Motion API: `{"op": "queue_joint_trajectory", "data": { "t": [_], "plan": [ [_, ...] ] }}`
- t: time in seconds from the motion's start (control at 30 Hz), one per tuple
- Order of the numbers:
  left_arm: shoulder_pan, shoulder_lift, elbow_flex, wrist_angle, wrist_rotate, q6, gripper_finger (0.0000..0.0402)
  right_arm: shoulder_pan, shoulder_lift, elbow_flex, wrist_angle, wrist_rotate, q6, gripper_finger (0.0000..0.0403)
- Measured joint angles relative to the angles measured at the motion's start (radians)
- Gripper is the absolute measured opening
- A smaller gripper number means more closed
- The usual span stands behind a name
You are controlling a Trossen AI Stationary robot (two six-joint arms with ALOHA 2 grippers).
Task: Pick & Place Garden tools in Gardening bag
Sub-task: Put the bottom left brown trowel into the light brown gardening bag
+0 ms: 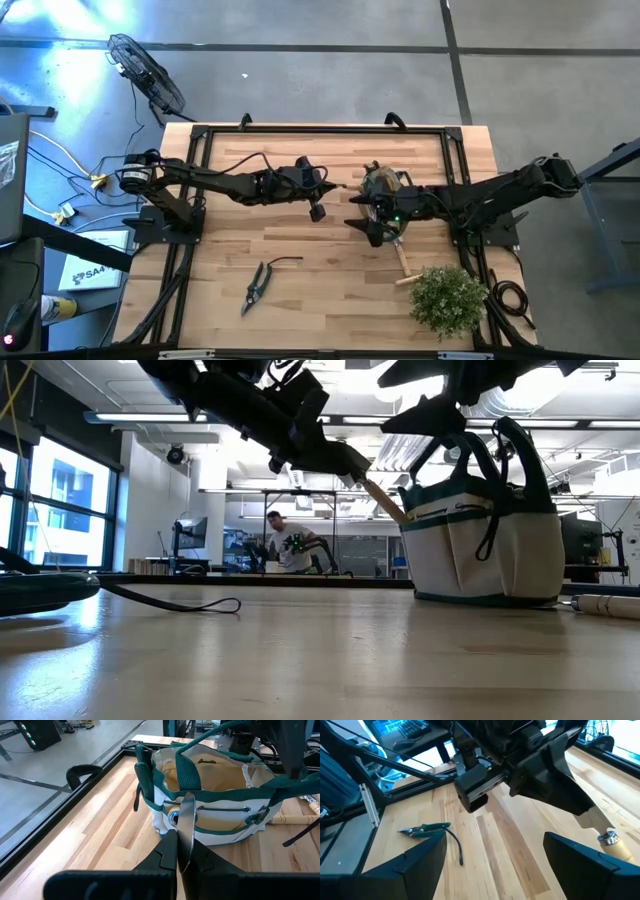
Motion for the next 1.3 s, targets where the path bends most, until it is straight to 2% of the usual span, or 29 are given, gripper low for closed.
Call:
{"op": "queue_joint_trajectory", "data": {
  "t": [0.17, 0.97, 1.3],
  "plan": [
    [0.000, 0.000, 0.000, 0.000, 0.001, 0.000, 0.0000, 0.000, 0.000, 0.000, 0.008, 0.010, 0.045, 0.0323],
    [0.000, 0.000, 0.000, -0.002, 0.001, 0.000, 0.0000, 0.000, 0.000, 0.000, 0.007, 0.008, 0.023, 0.0324],
    [0.000, 0.000, 0.000, -0.003, 0.001, 0.000, 0.0000, 0.000, 0.000, 0.000, 0.023, 0.045, 0.043, 0.0324]
  ]
}}
